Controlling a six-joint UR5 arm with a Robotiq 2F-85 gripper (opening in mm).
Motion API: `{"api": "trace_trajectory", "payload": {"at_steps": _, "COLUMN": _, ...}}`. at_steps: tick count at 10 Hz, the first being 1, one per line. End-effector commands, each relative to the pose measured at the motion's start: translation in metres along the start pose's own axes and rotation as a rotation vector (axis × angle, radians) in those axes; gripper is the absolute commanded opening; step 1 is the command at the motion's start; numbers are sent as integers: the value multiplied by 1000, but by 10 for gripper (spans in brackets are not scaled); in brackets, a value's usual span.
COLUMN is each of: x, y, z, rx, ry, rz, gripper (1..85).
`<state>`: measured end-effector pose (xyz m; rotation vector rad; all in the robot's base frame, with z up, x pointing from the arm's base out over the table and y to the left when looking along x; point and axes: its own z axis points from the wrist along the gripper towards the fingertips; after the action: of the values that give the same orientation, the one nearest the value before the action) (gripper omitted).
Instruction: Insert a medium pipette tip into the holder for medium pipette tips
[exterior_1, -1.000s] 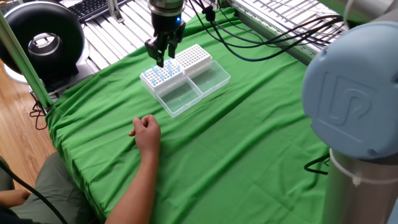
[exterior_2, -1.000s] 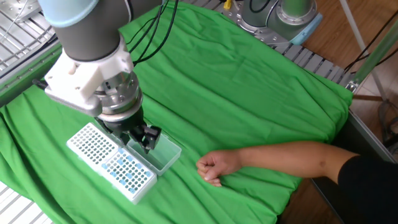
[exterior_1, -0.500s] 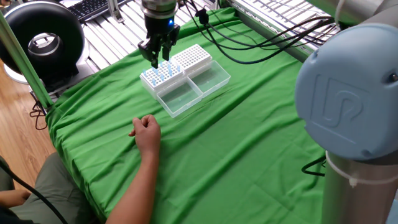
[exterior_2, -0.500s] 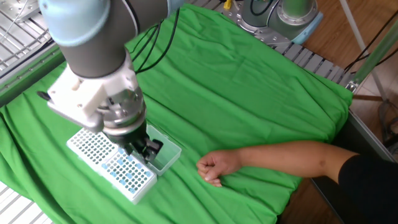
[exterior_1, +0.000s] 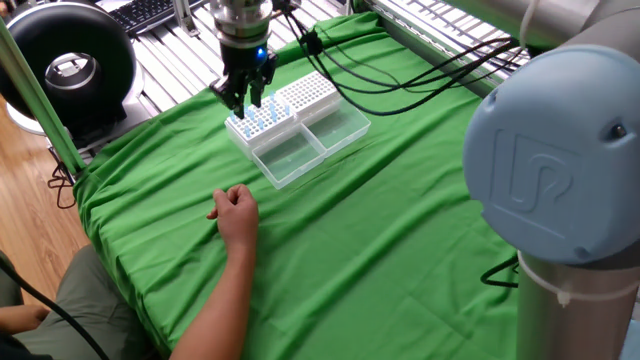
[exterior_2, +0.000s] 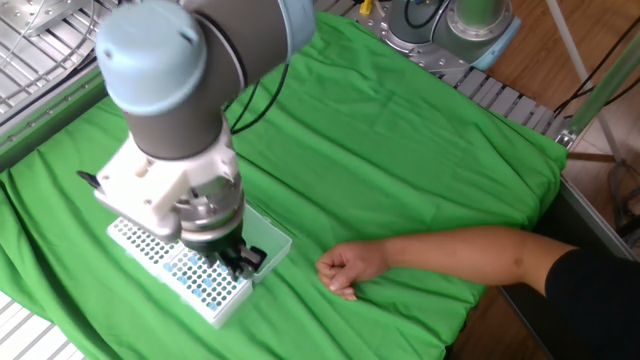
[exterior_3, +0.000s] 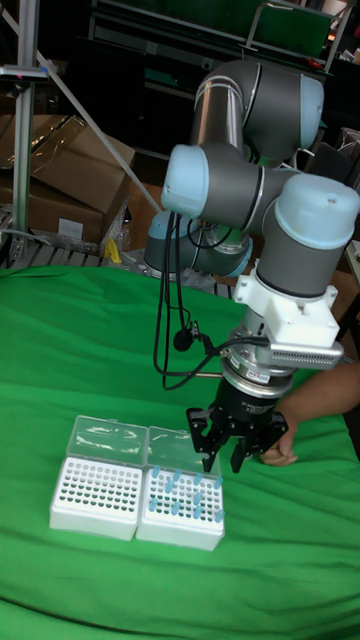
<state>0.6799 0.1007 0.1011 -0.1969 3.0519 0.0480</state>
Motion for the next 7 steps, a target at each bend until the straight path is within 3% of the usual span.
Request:
{"api": "trace_trajectory", "payload": {"at_steps": 1, "x": -1, "y": 8, "z": 12, "rx": 5, "ry": -11, "rz": 27, "gripper": 393}}
{"api": "trace_trajectory", "payload": {"at_steps": 7, "x": 3, "y": 11, "z": 23, "rx": 9, "ry": -20, "rz": 50, "gripper": 340}}
